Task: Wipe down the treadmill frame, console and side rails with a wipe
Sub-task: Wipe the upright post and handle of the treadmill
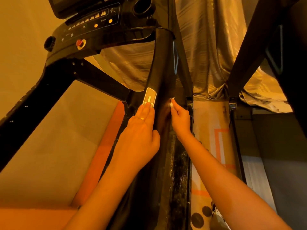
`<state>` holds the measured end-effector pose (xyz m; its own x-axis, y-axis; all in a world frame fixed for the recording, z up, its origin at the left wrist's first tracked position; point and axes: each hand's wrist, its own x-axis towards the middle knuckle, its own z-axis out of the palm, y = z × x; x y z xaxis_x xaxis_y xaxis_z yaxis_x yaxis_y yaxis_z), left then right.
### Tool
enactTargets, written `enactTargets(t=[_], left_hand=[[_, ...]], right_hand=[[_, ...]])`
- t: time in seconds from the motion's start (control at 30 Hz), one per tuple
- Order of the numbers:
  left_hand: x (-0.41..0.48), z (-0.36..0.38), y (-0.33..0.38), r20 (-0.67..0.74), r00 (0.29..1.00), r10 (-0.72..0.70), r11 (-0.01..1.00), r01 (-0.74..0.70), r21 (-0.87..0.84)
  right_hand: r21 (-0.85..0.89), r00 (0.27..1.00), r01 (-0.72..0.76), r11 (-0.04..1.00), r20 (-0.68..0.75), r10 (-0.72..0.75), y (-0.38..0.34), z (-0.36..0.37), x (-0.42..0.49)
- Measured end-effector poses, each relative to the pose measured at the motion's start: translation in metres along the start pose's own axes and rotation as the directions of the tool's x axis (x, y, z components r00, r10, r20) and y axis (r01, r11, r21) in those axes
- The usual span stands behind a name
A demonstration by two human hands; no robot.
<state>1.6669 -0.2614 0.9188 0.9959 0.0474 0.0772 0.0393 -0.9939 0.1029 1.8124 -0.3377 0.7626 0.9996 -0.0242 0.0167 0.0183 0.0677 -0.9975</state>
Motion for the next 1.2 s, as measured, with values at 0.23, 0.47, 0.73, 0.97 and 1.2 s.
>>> enactTargets(t=[0.23,0.47,0.73,0.97,1.2], left_hand=[[0.001,-0.001,0.003,-0.002,1.0,-0.015,1.0,0.015,0.004],[0.002,0.001,0.002,-0.01,1.0,-0.019,1.0,0.019,-0.003],[0.004,0.002,0.0,-0.01,0.999,-0.031,1.0,0.031,-0.007],[-0.009,-0.007,-0.002,0.03,0.999,0.015,1.0,-0.015,0.0],[-0.05,-0.008,-0.005,0.02,1.0,0.014,0.999,-0.013,-0.05]], right_hand=[[-0.024,1.0,-0.017,1.0,0.002,0.017,0.01,-0.001,-0.037],[-0.014,0.999,-0.036,0.999,-0.011,0.036,-0.001,0.001,-0.015],[-0.022,1.0,-0.02,1.0,0.015,0.02,0.011,-0.003,-0.068],[0.051,0.996,-0.092,0.994,0.023,0.091,-0.003,-0.004,-0.06],[0.082,0.996,-0.074,0.994,0.05,0.07,-0.003,-0.012,-0.097]])
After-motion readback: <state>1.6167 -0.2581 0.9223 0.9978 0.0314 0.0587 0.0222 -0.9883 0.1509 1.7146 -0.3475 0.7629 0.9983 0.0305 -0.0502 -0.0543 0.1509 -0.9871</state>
